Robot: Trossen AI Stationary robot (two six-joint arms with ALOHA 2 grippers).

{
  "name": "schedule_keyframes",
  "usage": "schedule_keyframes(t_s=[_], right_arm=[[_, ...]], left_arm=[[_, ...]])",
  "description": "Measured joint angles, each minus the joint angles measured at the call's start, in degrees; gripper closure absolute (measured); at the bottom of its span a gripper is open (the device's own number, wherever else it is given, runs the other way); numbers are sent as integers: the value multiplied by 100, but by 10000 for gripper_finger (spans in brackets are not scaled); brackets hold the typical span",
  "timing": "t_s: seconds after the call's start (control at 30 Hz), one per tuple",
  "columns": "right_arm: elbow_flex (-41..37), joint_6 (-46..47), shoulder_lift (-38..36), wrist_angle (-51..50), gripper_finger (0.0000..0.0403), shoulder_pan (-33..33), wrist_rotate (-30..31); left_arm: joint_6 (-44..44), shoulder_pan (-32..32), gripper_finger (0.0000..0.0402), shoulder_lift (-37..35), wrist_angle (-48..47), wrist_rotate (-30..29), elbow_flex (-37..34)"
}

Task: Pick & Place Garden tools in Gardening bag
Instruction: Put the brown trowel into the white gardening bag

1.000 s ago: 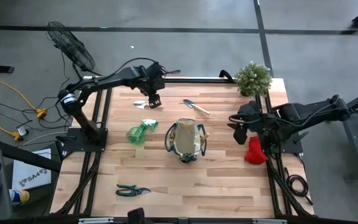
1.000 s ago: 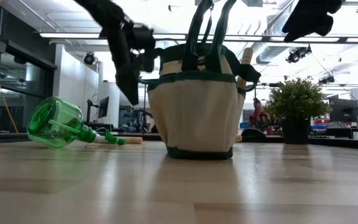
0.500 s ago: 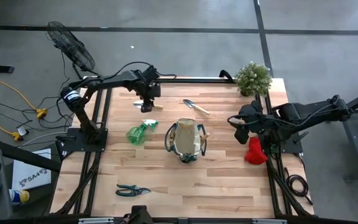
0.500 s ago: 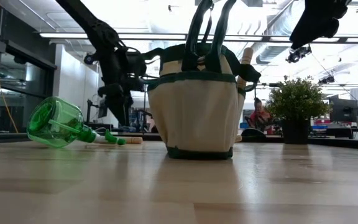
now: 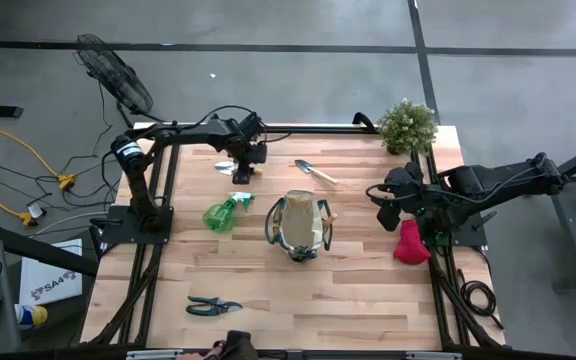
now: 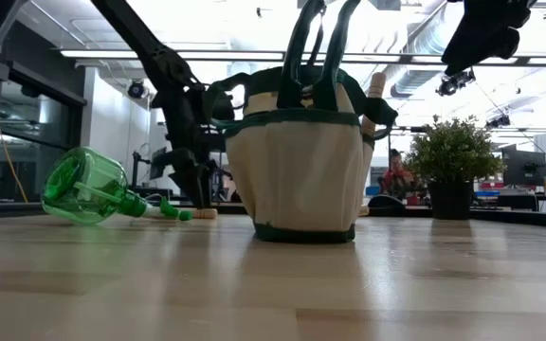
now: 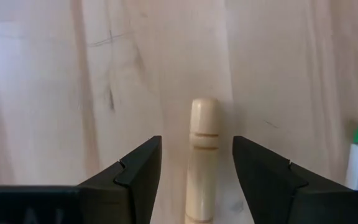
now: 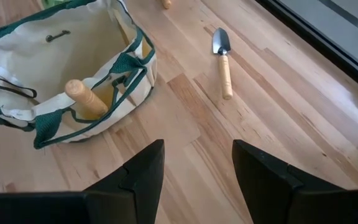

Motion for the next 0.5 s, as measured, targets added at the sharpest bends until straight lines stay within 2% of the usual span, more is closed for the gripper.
schedule_keyframes(t_s=[0.5], right_arm=[[0, 286, 0, -3, 222, 0, -11]], left_arm=[[-73, -39, 208, 378, 332, 137, 16]])
